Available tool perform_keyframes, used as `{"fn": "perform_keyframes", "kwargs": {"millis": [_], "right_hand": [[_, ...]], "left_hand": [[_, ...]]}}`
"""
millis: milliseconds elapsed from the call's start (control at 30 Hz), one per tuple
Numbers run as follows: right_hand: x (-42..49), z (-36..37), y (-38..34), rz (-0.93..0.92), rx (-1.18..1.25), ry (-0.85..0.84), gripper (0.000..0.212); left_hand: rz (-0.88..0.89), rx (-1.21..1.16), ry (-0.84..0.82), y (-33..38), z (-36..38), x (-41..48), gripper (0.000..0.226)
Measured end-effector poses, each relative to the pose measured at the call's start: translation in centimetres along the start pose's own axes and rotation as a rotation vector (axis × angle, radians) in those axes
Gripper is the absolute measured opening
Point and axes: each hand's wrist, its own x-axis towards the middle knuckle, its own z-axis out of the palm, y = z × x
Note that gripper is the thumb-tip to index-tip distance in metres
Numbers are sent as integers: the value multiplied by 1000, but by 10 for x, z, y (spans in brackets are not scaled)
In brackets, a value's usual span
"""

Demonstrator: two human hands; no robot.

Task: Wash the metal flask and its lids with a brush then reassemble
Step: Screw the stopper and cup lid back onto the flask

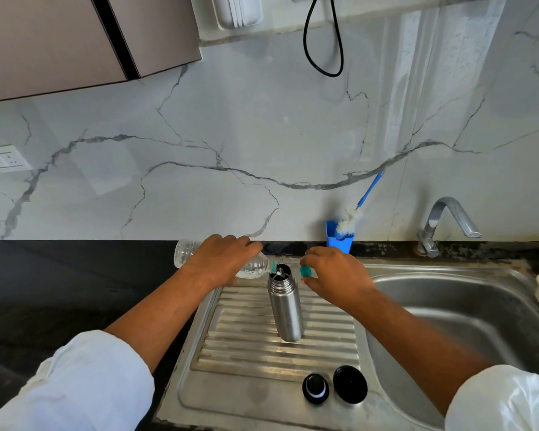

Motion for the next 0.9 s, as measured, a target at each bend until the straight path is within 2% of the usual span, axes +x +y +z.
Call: {"fn": "perform_keyframes", "kwargs": {"millis": [433, 533, 700, 800, 900], "right_hand": [[-2, 3, 1, 134, 111, -38, 46], [0, 9, 4, 259, 413, -70, 42], [-3, 4, 5, 536, 1249, -172, 30], [-4, 10, 9, 619, 1452, -209, 28], [-4, 18, 13, 674, 1531, -205, 27]], "left_hand": [[-2, -7, -1, -2, 1, 3, 77], [-3, 5, -1, -3, 0, 4, 78], [-6, -9, -10, -3, 0, 5, 79], [-3, -9, -17, -3, 1, 6, 80], [-2, -13, -19, -2, 2, 6, 80]]}}
